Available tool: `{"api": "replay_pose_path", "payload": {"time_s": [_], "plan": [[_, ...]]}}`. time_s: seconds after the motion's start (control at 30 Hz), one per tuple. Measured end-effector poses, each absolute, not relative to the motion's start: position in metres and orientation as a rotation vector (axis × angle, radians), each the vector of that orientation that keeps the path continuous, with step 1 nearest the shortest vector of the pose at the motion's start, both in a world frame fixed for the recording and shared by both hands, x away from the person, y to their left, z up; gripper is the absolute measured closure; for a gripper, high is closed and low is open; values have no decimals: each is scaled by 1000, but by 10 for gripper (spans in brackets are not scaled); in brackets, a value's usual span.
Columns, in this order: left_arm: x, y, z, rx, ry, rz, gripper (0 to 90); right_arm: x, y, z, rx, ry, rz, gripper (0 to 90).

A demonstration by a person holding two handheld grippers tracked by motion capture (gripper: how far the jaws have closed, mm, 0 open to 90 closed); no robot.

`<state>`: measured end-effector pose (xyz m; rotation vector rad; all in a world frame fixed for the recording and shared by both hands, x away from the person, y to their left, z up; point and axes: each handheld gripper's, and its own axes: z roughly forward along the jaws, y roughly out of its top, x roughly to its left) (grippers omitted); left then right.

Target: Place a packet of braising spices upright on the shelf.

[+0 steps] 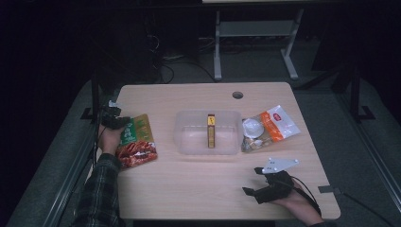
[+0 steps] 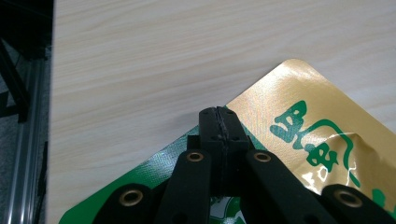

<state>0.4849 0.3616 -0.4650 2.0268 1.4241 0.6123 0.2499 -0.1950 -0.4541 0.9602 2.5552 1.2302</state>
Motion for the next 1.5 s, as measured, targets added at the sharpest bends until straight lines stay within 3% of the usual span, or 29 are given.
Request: {"api": "replay_pose_path", "payload": {"time_s": [0.6, 1.5], "plan": [[465, 322, -462, 2127, 1273, 473, 900, 257, -187, -453, 908, 2579, 1237, 142], [378, 260, -458, 2298, 974, 311, 900, 278, -161, -448, 768, 2634, 1266, 142]]}}
